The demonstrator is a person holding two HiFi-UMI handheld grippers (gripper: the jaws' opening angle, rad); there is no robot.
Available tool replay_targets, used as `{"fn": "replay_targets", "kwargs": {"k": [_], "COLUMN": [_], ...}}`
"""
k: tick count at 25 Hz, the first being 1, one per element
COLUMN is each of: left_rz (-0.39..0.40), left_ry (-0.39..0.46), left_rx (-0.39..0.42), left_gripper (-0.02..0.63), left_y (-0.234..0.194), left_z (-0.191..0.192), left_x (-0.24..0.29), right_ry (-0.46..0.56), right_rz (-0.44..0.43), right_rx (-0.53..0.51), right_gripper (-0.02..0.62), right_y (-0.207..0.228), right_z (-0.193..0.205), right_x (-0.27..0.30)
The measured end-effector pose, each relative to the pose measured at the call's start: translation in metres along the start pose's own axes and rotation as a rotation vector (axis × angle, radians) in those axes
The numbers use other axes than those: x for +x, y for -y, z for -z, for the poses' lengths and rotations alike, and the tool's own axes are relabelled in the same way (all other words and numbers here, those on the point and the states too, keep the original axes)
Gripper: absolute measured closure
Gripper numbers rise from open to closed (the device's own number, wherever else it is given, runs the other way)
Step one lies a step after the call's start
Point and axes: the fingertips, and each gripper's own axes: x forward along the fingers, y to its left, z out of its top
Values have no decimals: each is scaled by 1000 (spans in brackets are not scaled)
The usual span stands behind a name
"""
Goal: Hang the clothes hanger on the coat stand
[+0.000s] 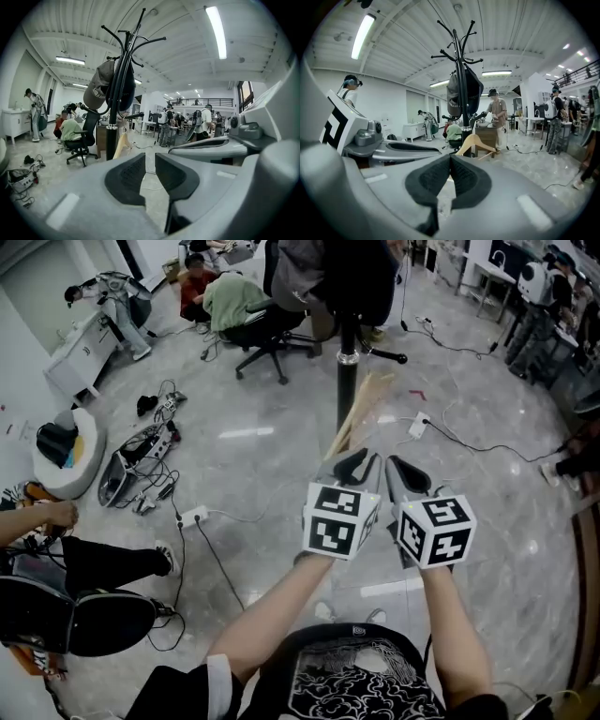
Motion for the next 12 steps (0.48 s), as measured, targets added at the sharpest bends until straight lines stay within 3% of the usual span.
{"fn": "replay_targets", "kwargs": {"k": [12], "left_rz": [-90], "left_ry": [22], "left_rx": [5], "left_gripper": [584], "left_y": [38], "left_z": [-4], "left_x": [5], "right_ry": [21], "right_rz": [-84], "right_rx": [-21], "right_gripper": [595], "right_y": [27], "right_z": [2], "right_x": [-30]}}
